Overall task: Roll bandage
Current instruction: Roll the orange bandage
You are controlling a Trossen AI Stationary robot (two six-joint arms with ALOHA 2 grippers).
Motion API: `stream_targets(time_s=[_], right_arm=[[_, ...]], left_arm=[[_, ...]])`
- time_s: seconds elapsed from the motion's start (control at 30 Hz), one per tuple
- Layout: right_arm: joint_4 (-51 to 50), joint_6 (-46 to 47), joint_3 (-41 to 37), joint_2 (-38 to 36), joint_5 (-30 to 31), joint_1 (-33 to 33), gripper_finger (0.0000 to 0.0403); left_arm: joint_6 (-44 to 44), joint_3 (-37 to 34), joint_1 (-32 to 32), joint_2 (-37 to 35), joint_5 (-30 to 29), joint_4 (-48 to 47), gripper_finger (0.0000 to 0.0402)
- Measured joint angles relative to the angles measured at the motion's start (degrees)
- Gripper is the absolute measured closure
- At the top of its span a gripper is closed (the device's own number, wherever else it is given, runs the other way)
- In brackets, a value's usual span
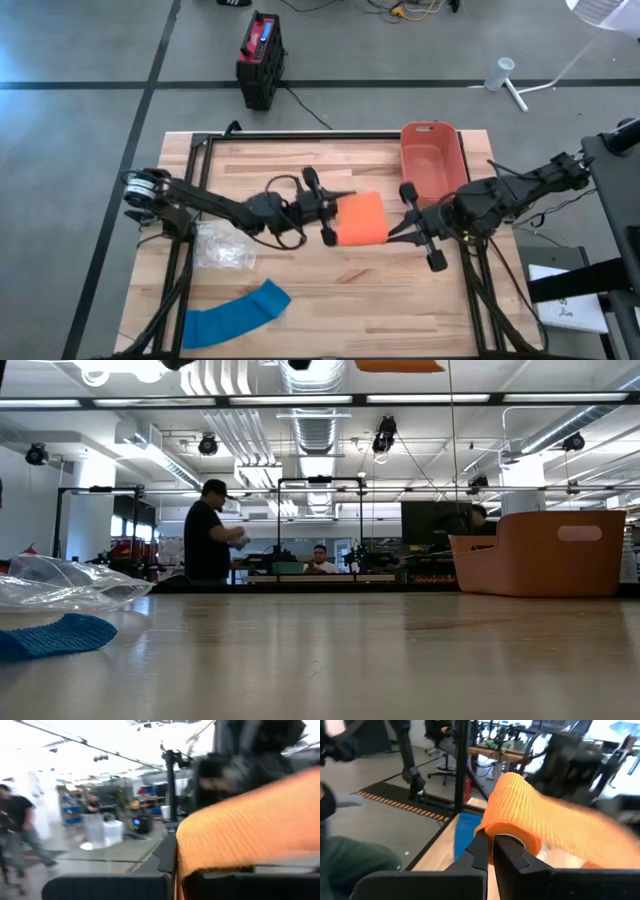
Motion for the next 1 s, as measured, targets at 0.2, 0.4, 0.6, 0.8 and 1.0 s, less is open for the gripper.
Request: stream_targets(time_s=[0.2,0.4,0.6,0.8,1.0], right_arm=[[-1.32,0.89,-0.97,-0.02,-0.15,-0.04,0.0398],[0.75,-0.53,-4.1,0.0,-0.13,-0.04,0.0398],[1.36,-1.39,-5.22,1.95,-0.19,-0.07,0.0398],[4.66,-3.57,-5.22,6.57,-2.72,-0.04,0.0398],[4.4,-5.98,-5.25,7.1,-2.77,-0.07,0.0398]], left_arm=[[2.45,0.0,3.06,-8.05,-0.18,-7.87,0.0401],[5.25,0.0,3.56,-13.48,0.12,-13.77,0.0401],[7.73,3.1,3.47,-15.02,2.68,-17.17,0.0401],[7.83,11.43,3.46,-13.02,3.44,-29.54,0.0401],[7.45,16.79,3.31,-13.28,8.24,-35.03,0.0401]])
